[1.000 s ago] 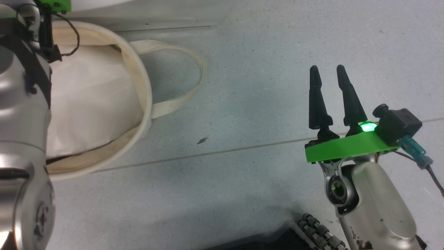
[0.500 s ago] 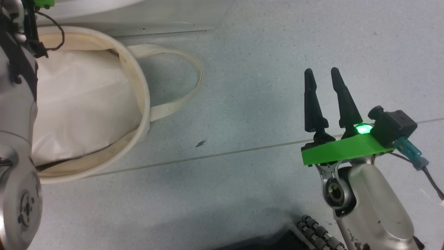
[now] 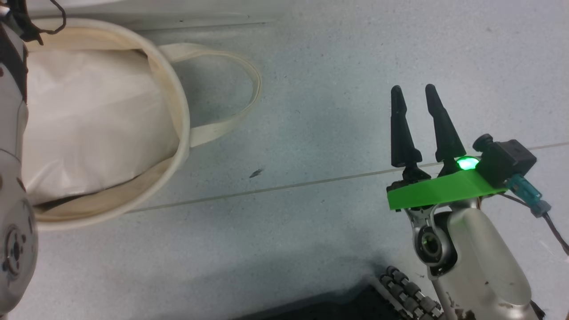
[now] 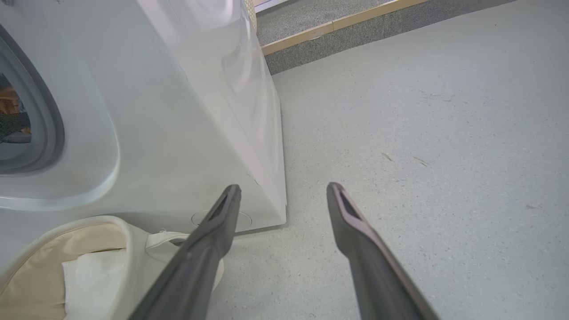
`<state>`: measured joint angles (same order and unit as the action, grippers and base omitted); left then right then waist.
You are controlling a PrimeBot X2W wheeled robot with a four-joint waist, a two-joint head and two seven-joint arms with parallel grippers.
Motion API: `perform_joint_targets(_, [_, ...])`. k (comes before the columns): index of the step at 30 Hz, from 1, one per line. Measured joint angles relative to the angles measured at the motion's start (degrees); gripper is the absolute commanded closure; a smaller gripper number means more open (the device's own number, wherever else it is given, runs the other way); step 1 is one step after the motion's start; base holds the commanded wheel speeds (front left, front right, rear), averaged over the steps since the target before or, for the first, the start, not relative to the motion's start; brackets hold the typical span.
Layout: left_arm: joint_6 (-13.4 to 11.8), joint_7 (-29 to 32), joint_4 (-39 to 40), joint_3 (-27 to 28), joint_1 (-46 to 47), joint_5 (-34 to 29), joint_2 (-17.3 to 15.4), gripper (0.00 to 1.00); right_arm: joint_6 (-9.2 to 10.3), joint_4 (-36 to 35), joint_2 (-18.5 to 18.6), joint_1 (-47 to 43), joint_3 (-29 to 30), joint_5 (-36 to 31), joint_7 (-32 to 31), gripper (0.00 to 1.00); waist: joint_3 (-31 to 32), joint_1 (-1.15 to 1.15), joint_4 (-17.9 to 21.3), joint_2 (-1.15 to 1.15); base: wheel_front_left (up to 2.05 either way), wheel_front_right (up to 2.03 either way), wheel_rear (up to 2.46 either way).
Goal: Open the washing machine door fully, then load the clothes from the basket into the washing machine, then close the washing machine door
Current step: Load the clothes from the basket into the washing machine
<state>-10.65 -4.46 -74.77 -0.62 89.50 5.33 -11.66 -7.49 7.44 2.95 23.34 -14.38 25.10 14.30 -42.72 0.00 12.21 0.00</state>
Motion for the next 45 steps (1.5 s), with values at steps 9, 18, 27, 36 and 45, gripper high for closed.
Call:
perform_joint_targets(9, [-0.44, 0.78, -0.42, -0.37, 2.44, 0.43, -0.44, 1.0, 0.0, -0.59, 0.0, 0.84, 0.08, -0.31, 0.0, 0.0, -2.39, 0.0, 0.18, 0.0, 0.0, 0.0, 0.0])
perform_joint_targets(18, [0.11, -8.26, 2.25, -0.01, 7.64, 1.89, -4.28, 1.0, 0.0, -1.42, -0.01, 1.04, -1.42, 0.8, 0.0, 0.0, -4.46, 0.0, 2.89, 0.0, 0.0, 0.0, 0.0])
perform_joint_targets(27, [-0.01, -10.31, 6.04, 1.87, 12.38, 3.66, -6.53, 0.86, 0.0, -2.35, -0.02, 1.22, -2.46, 2.45, 0.0, 0.0, -7.58, 0.0, 5.61, 0.0, 0.0, 0.0, 0.0])
perform_joint_targets(36, [1.16, -10.31, 8.75, 1.38, 10.12, 3.77, -6.49, 0.0, 0.0, -2.3, -0.02, 1.63, -1.78, 2.61, 0.0, 0.0, -7.21, 0.0, 4.5, 0.0, 0.0, 0.0, 0.0])
perform_joint_targets(45, [7.14, -10.34, 10.61, 2.87, -7.14, 6.56, -3.61, 0.0, 0.0, 0.57, -0.01, 2.07, -1.8, 0.77, 0.0, 0.0, 0.46, -0.01, 2.11, 0.0, 0.0, 0.0, 0.0])
